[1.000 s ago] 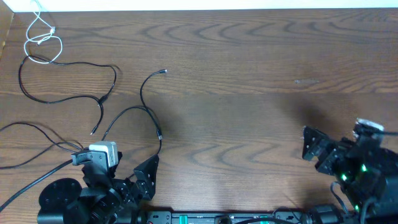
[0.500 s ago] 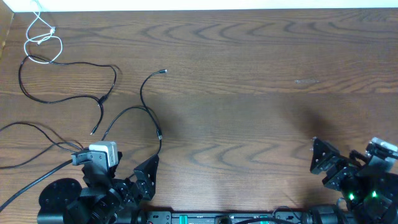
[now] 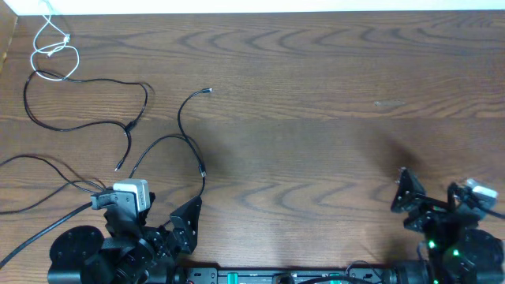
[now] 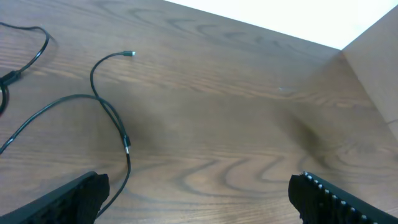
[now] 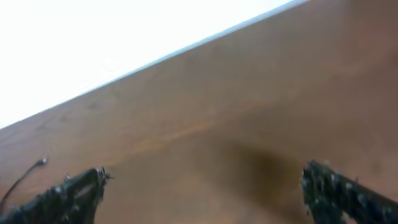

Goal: Untangle cables

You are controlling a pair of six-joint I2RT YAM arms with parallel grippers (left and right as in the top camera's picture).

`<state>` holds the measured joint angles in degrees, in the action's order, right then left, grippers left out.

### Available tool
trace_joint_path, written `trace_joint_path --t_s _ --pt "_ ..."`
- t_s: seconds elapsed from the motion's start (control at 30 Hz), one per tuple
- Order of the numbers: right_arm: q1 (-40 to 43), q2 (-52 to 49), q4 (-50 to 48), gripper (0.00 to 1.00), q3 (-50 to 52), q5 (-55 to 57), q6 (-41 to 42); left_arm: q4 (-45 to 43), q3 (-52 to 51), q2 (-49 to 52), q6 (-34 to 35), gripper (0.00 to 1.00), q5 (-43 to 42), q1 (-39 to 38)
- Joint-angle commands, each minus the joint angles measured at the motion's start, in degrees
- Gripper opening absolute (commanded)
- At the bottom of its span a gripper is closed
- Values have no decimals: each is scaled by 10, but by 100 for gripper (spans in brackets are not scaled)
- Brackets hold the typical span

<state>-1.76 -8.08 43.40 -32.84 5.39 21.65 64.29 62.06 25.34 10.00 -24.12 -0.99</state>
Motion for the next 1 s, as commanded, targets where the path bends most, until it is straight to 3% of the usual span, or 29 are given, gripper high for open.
trace_joint_path --t_s 0.0,0.27,0.67,0.97 --pt "4 34 -64 99 63 -41 -92 0 -1 0 -10 98 -5 -2" --pt "5 71 -174 99 168 -62 -122 0 -1 0 -10 98 -5 -2" --pt "12 78 -420 99 302 -75 -151 0 -1 0 -10 98 -5 -2" --pt "14 78 -411 99 325 -88 -197 0 -1 0 -10 98 -5 -2"
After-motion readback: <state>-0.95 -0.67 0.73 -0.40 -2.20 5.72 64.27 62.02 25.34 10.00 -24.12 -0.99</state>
